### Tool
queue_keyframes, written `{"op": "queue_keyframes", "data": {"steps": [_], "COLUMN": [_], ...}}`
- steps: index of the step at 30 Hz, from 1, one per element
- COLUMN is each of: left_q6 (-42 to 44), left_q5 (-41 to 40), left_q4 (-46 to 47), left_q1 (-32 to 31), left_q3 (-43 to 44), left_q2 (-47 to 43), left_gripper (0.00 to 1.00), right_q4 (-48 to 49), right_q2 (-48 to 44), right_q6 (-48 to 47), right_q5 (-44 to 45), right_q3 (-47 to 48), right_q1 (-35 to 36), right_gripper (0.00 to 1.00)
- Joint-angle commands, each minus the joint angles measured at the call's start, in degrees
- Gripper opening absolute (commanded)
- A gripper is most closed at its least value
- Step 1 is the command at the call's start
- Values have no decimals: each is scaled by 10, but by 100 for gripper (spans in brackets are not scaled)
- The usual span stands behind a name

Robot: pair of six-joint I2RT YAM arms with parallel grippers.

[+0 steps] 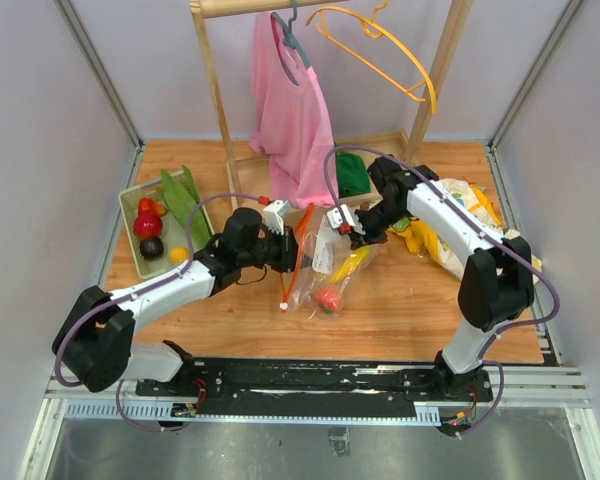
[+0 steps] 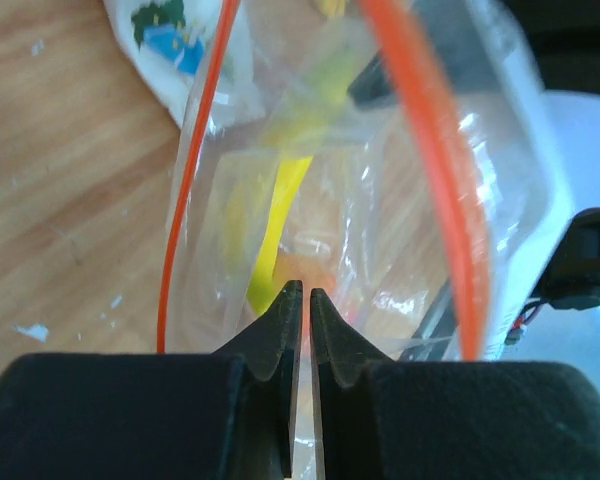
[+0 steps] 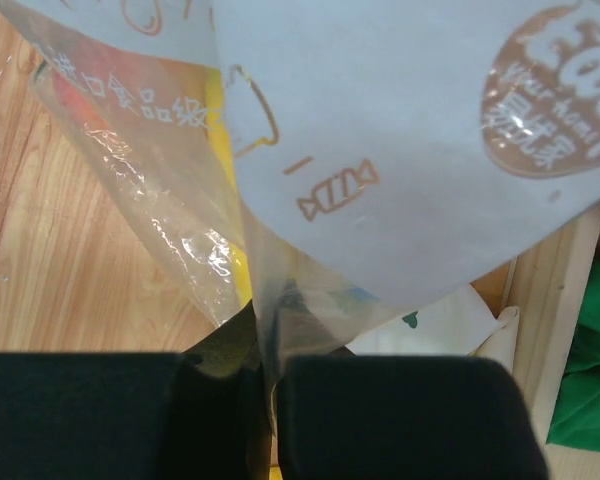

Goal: Open the zip-top bag and remove the fake food
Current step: Pick up the fake fruit from the zipper food storage bag.

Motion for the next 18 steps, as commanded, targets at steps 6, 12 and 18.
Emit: {"op": "queue_keyframes", "data": {"steps": [6,12,18], "left_q6": [-69,-106,-111], "left_q5": [-16,-38,-48], "left_q4": [86,113,108], "left_q1": [-11,-12,-12], "left_q3": [-117,-180,-191], "left_q2": [-68,-111,-119], "left_gripper": [11,12,13], "right_q4": [-57,37,114], "right_q2": [44,43,19], "right_q6": [-6,78,153], "right_q5": [86,102,143], "right_q3": [37,27,7], "right_q1": [83,111,114], "right_gripper": [1,4,61]}}
